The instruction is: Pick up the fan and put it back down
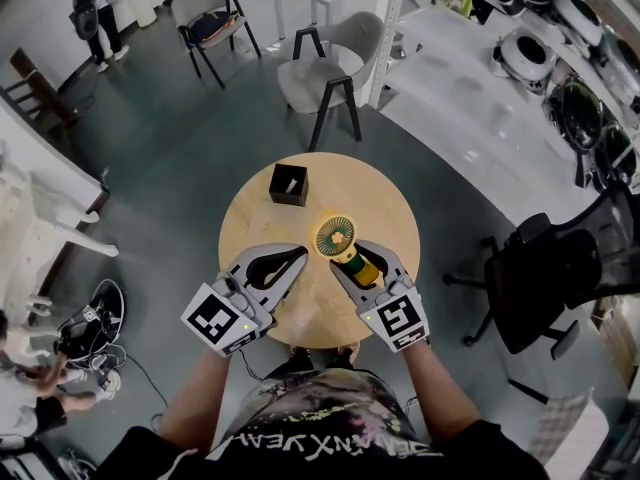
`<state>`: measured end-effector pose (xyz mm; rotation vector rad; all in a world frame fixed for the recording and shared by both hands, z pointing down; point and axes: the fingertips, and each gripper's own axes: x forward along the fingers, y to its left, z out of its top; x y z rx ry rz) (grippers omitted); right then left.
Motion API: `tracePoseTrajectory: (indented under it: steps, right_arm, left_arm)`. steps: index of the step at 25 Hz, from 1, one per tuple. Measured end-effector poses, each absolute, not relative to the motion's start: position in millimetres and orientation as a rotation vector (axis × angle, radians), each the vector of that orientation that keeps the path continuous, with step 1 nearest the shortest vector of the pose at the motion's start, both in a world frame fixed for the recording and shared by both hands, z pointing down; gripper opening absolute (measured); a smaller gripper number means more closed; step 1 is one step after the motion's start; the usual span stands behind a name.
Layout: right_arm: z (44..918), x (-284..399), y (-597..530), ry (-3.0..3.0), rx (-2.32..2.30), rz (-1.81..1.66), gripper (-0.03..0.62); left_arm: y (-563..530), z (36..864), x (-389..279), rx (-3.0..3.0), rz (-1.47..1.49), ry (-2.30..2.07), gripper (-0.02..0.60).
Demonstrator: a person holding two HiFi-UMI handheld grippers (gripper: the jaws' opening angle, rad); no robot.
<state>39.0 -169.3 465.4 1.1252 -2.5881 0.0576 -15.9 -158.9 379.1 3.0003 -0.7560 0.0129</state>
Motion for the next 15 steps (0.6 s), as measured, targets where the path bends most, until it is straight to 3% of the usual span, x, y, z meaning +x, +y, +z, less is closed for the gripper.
tracePoseTrajectory:
  steps: [15]
  right_arm:
    - [563.4, 52.8, -176.1, -2.442, 1.095, 0.271, 0.186]
  left_arm:
    - [-159.8, 376.0, -14.6, 3.005, 0.016, -0.753, 0.013]
